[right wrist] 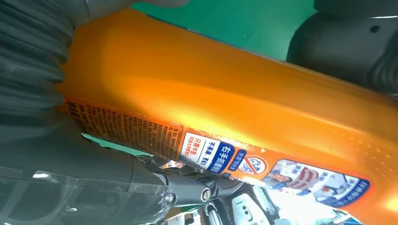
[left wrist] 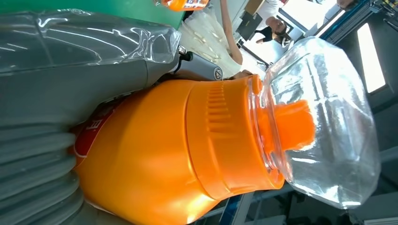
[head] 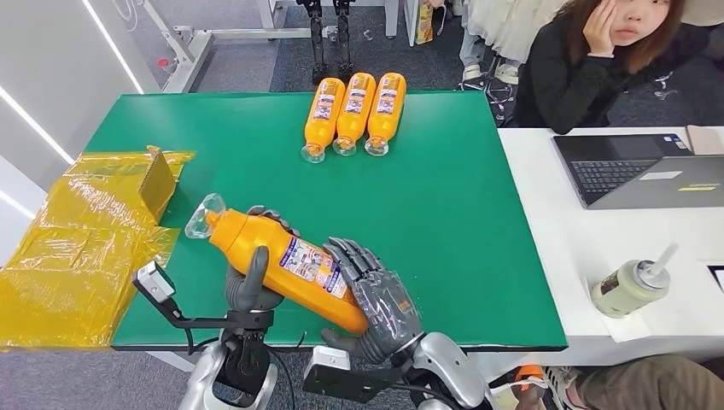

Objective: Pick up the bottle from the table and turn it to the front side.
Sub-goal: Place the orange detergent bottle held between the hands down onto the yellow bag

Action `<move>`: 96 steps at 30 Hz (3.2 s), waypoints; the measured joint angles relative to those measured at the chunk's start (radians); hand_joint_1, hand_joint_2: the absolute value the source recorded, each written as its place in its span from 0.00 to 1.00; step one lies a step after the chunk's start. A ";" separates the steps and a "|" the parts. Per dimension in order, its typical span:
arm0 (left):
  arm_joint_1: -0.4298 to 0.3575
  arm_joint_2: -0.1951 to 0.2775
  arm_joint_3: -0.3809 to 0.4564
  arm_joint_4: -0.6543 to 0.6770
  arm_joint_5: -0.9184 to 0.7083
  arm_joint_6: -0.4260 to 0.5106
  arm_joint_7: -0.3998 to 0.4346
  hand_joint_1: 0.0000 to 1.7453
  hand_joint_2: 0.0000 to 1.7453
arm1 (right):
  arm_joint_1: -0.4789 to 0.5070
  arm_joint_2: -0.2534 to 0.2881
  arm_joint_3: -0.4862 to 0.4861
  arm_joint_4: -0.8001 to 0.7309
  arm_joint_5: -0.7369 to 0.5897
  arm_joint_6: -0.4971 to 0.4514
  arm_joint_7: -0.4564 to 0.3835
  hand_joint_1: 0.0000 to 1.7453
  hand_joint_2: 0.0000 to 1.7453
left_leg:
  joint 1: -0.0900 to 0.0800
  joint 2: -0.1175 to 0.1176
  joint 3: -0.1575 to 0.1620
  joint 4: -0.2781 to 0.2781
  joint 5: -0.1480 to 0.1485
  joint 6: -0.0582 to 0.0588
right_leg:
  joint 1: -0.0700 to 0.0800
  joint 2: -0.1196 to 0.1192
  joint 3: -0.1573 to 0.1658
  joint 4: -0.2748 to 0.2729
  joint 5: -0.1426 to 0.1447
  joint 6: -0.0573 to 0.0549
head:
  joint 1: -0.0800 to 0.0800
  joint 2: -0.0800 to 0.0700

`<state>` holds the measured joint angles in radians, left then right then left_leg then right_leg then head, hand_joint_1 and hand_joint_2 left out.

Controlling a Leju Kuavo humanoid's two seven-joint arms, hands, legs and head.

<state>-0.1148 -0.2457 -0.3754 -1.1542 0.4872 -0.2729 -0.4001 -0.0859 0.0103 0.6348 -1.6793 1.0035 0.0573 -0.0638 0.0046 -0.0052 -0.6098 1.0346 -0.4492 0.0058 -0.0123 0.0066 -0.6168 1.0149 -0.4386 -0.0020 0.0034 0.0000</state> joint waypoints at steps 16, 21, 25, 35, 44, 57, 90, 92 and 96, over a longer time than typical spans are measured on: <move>-0.147 0.120 0.160 0.028 -0.439 0.213 -0.095 1.00 1.00 | -0.015 -0.033 0.002 0.050 -0.104 -0.115 -0.098 0.00 1.00 | 0.001 0.000 0.000 0.000 0.001 -0.002 | 0.000 0.000 0.000 0.002 0.001 -0.001 | 0.000 0.000; -0.191 0.204 0.190 0.025 -0.737 0.262 -0.039 1.00 1.00 | -0.020 -0.068 0.007 0.071 -0.137 -0.138 -0.106 0.00 1.00 | 0.001 0.000 0.000 0.000 0.002 -0.002 | 0.000 0.000 0.000 0.002 0.001 -0.001 | 0.000 0.000; -0.223 0.283 0.198 0.025 -0.971 0.298 0.015 1.00 1.00 | -0.018 -0.098 0.007 0.082 -0.168 -0.159 -0.118 0.00 1.00 | 0.001 0.000 0.000 0.000 0.002 -0.002 | 0.000 0.000 0.000 0.002 0.001 -0.001 | 0.000 0.000; -0.257 0.585 0.147 0.099 -1.559 0.428 0.196 1.00 1.00 | 0.003 -0.171 0.007 0.111 -0.233 -0.195 -0.172 0.00 1.00 | 0.004 0.005 0.000 0.000 0.002 -0.004 | 0.004 0.006 -0.003 0.002 0.002 -0.005 | 0.000 0.000; -0.295 0.650 0.076 0.365 -1.838 0.497 0.324 1.00 1.00 | 0.072 -0.187 0.006 0.105 -0.232 -0.226 -0.179 0.00 1.00 | 0.004 0.006 0.000 0.000 0.002 -0.005 | 0.004 0.006 -0.003 0.002 0.002 -0.006 | 0.000 0.000; -0.317 0.586 0.048 0.688 -1.895 0.609 0.389 0.00 1.00 | 0.103 -0.266 -0.003 0.051 -0.288 -0.203 -0.198 0.00 1.00 | 0.004 0.006 0.000 0.000 0.001 -0.005 | 0.004 0.005 -0.003 0.001 0.003 -0.006 | 0.001 0.000; -0.022 0.601 -0.015 -0.133 -1.318 0.288 -0.029 0.00 1.00 | 0.115 -0.281 -0.054 0.093 -0.309 -0.246 -0.229 0.00 1.00 | 0.005 0.003 -0.001 0.000 0.002 -0.008 | 0.005 0.003 -0.004 0.001 0.002 -0.007 | 0.000 0.000; -0.031 0.576 -0.033 -0.146 -1.305 0.308 -0.047 0.00 1.00 | 0.138 -0.289 -0.063 0.072 -0.298 -0.249 -0.229 0.00 1.00 | 0.005 0.003 -0.001 0.000 0.002 -0.008 | 0.005 0.003 -0.004 0.001 0.003 -0.007 | 0.001 0.000; -0.057 0.493 -0.065 -0.155 -1.286 0.403 -0.101 0.00 1.00 | 0.171 -0.293 -0.069 0.033 -0.284 -0.253 -0.227 0.00 1.00 | 0.005 0.003 -0.001 0.000 0.002 -0.007 | 0.005 0.003 -0.003 0.001 0.003 -0.007 | 0.000 0.000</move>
<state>-0.1721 0.2475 -0.4400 -1.3089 -0.7990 0.1299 -0.5014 0.0848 -0.2826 0.5661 -1.6465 0.7191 -0.1961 -0.2904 0.0092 -0.0020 -0.6105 1.0344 -0.4476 -0.0017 -0.0077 0.0097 -0.6203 1.0162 -0.4357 -0.0092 0.0039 0.0000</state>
